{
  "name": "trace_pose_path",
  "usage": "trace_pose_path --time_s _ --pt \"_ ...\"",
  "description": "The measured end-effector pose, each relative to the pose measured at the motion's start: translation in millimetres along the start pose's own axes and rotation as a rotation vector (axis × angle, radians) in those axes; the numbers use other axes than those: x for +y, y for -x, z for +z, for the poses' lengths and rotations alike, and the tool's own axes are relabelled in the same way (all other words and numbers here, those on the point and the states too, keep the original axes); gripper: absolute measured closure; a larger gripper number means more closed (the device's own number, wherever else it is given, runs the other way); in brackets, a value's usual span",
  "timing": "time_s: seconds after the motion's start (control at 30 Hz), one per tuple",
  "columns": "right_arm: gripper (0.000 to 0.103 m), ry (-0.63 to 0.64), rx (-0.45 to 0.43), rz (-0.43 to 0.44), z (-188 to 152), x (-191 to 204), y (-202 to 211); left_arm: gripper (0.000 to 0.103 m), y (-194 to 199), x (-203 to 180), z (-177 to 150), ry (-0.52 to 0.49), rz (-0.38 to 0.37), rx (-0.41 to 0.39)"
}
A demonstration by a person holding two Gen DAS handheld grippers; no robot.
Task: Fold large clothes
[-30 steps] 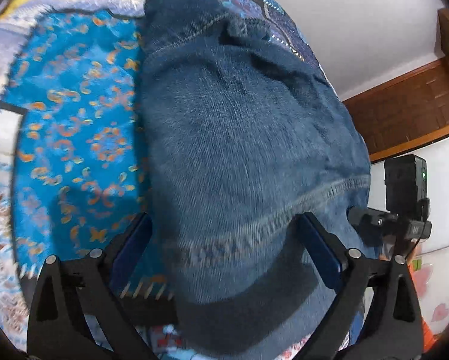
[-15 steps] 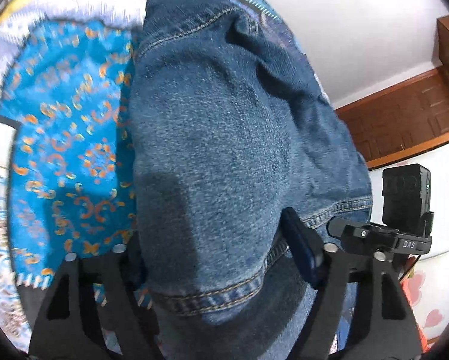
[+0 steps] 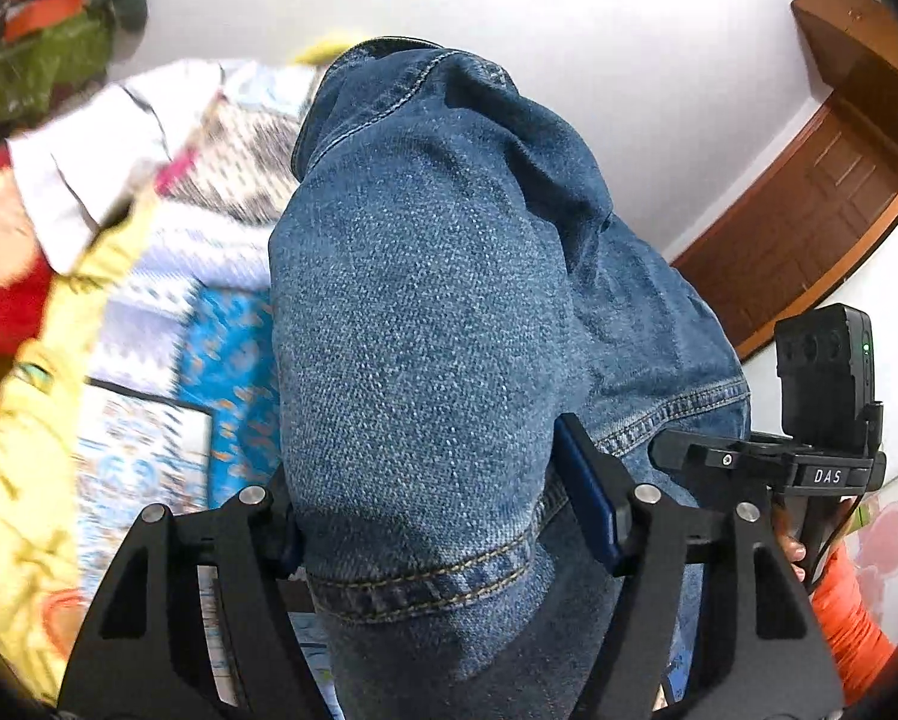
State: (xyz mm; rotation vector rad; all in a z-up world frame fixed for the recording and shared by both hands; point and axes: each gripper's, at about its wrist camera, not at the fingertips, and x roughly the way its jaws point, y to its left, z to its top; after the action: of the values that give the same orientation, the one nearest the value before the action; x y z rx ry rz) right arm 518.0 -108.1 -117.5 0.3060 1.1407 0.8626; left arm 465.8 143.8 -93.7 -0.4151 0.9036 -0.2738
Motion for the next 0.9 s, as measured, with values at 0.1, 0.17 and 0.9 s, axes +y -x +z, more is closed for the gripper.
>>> trace_pose_path --time_s 0.1,0.17,0.9 --pt "0.060 0.016 -0.006 0.021 3.2 24.5 -8.4 0.034 33.4 13.6 -2.4 0.008 0.027 -0.033" --pt "0.060 0.021 0.004 0.032 4.5 37.4 -23.4 0.034 40.0 22.4 -5.5 0.019 0.048 -0.035" --pt "0.049 0.022 0.306 -0.069 -47.6 9.4 -229.4 0.027 -24.8 163.1 -114.7 0.121 0.211 0.115"
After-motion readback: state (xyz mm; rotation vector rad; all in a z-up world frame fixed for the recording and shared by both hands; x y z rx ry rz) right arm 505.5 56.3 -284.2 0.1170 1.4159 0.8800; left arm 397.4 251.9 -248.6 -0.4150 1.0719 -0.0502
